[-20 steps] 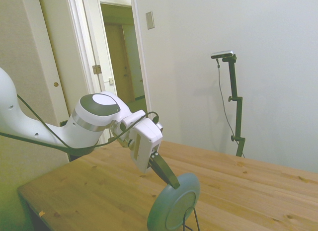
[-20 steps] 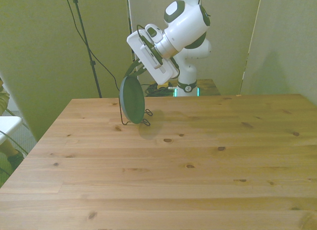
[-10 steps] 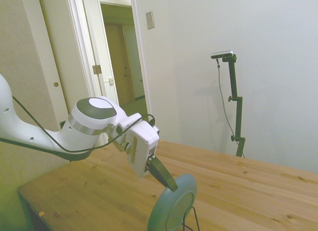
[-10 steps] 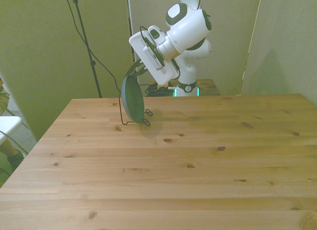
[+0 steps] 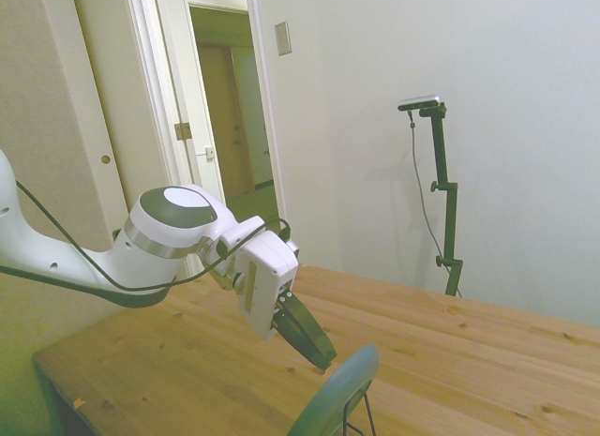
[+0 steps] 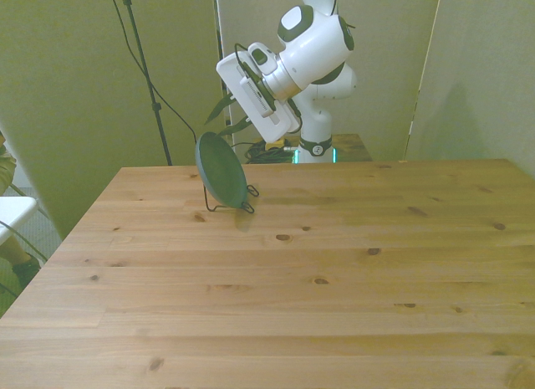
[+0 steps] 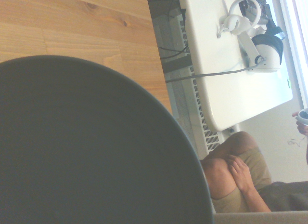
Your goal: Load the plate
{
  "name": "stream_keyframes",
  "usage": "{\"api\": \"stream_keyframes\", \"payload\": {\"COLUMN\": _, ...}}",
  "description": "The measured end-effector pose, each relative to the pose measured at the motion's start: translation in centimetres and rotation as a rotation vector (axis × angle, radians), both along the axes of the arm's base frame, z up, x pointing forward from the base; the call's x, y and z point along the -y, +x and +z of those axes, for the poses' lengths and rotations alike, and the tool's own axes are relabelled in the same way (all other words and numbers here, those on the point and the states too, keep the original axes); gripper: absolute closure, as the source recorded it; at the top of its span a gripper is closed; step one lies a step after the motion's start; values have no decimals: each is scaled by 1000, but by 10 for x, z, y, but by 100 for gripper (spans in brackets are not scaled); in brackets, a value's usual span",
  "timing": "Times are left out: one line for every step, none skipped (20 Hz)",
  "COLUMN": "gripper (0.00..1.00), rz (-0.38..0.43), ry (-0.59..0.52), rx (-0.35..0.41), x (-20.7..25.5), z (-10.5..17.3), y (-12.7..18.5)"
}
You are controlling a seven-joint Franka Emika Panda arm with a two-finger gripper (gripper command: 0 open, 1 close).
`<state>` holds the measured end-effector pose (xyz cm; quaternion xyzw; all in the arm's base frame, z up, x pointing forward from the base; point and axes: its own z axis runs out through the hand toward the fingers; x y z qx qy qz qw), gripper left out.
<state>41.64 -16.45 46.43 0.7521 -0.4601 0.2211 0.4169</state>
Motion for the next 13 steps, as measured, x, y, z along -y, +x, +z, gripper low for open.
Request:
{"api": "stream_keyframes", "payload": {"gripper": 0, "rz": 14, "ry": 7, "rx": 17, "x": -1, "z": 5, "y": -1}}
{"api": "stream_keyframes", "payload": {"gripper": 0, "rz": 40, "ry": 20, "rx": 40, "x": -2, "z": 10, "y": -3}}
{"api": "stream_keyframes", "payload": {"gripper": 0, "rz": 77, "ry": 40, "rx": 70, "x": -5, "z": 14, "y": -6}}
{"api": "stream_keyframes", "payload": {"gripper": 0, "rz": 113, "ry": 59, "rx": 101, "x": -8, "z": 19, "y": -9}}
{"api": "stream_keyframes", "payload": {"gripper": 0, "rz": 151, "ry": 81, "rx": 125, "x": -11, "z": 22, "y": -13}}
{"api": "stream_keyframes", "payload": {"gripper": 0, "rz": 186, "ry": 110, "rx": 149, "x": -13, "z": 25, "y": -18}}
{"api": "stream_keyframes", "payload": {"gripper": 0, "rz": 220, "ry": 142, "rx": 168, "x": -16, "z": 28, "y": -22}}
{"api": "stream_keyframes", "payload": {"gripper": 0, "rz": 254, "ry": 175, "rx": 186, "x": -17, "z": 31, "y": -26}}
{"api": "stream_keyframes", "payload": {"gripper": 0, "rz": 287, "ry": 205, "rx": 200, "x": -18, "z": 33, "y": -29}}
{"api": "stream_keyframes", "payload": {"gripper": 0, "rz": 315, "ry": 231, "rx": 209, "x": -19, "z": 34, "y": -31}}
{"api": "stream_keyframes", "payload": {"gripper": 0, "rz": 340, "ry": 251, "rx": 214, "x": -20, "z": 35, "y": -34}}
{"api": "stream_keyframes", "payload": {"gripper": 0, "rz": 367, "ry": 267, "rx": 220, "x": -22, "z": 37, "y": -36}}
{"api": "stream_keyframes", "payload": {"gripper": 0, "rz": 396, "ry": 283, "rx": 229, "x": -23, "z": 39, "y": -37}}
